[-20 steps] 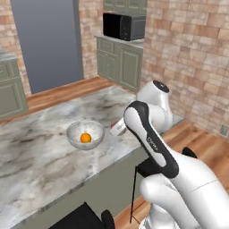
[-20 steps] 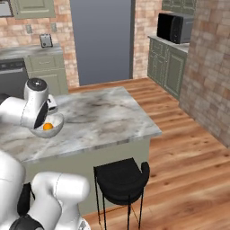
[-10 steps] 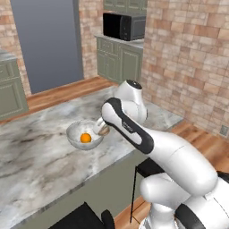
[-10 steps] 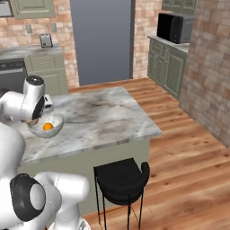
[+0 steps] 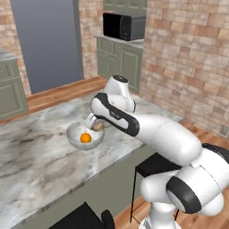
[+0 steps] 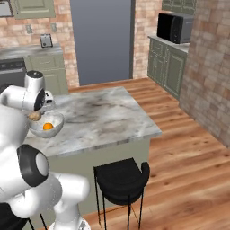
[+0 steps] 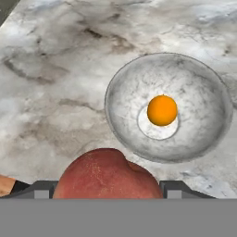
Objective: Retrieve the orange and peach from the fridge and place them into the bowl on the dining table.
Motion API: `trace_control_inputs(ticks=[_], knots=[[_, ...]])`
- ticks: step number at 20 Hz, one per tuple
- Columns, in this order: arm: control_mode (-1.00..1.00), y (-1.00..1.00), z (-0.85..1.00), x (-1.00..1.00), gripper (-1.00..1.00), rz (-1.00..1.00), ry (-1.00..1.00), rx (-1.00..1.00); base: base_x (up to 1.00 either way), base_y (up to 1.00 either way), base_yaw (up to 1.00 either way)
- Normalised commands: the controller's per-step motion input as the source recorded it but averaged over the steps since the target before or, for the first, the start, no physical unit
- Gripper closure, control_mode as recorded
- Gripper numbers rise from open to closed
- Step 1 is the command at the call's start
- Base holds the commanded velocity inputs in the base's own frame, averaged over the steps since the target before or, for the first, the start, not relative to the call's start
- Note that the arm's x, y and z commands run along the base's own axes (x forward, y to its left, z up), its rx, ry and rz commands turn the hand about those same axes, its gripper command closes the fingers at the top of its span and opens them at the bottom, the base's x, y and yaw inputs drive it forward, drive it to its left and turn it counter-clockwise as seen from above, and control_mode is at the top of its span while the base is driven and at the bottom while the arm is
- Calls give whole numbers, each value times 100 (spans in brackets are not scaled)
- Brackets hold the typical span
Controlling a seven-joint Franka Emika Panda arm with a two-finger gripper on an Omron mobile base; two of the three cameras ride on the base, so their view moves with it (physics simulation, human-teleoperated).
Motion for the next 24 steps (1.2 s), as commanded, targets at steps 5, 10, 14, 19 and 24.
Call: trace_control_inputs(ticks=[5,10,14,19,24], knots=[[-100,4,-28,43,100,-5,0,-6,0,0,0],[-100,23,-29,41,100,-4,0,-5,0,0,0],[-100,25,-24,35,100,-3,3,-3,0,0,0],[-100,16,-31,27,100,-4,7,-3,0,0,0],[-100,1,-37,21,100,-4,6,-1,0,0,0]])
